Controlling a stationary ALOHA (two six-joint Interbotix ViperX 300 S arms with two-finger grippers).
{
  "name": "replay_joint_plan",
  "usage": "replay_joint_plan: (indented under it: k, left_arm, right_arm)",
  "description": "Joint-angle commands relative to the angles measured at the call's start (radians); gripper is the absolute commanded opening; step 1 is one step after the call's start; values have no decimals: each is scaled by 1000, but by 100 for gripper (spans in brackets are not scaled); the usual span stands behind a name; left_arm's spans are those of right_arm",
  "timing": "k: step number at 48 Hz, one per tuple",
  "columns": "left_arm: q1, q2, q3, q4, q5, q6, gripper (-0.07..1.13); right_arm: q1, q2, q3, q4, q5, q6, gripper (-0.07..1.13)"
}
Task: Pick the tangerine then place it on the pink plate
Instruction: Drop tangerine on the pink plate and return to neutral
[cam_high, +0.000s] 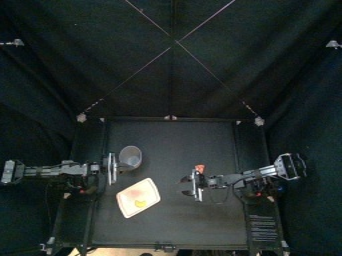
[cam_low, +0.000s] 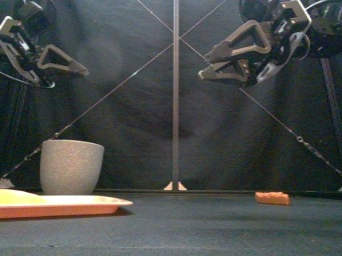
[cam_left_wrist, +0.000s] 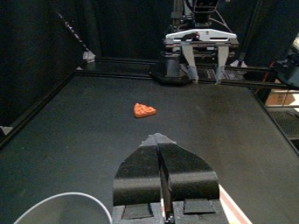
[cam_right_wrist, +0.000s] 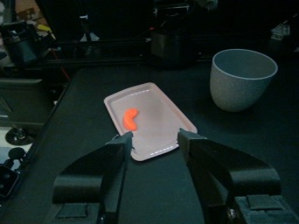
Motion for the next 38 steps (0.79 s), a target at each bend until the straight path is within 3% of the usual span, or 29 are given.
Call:
replay_joint_plan:
  k: [1,38]
  left_arm:
    - [3,2,-11,0,-9,0,16]
    - [3,2,-11,0,-9,2,16]
  right_arm:
    - [2,-28,-11,-2,-9,-2,83]
    - [-3,-28,-9,-38,-9,-8,83]
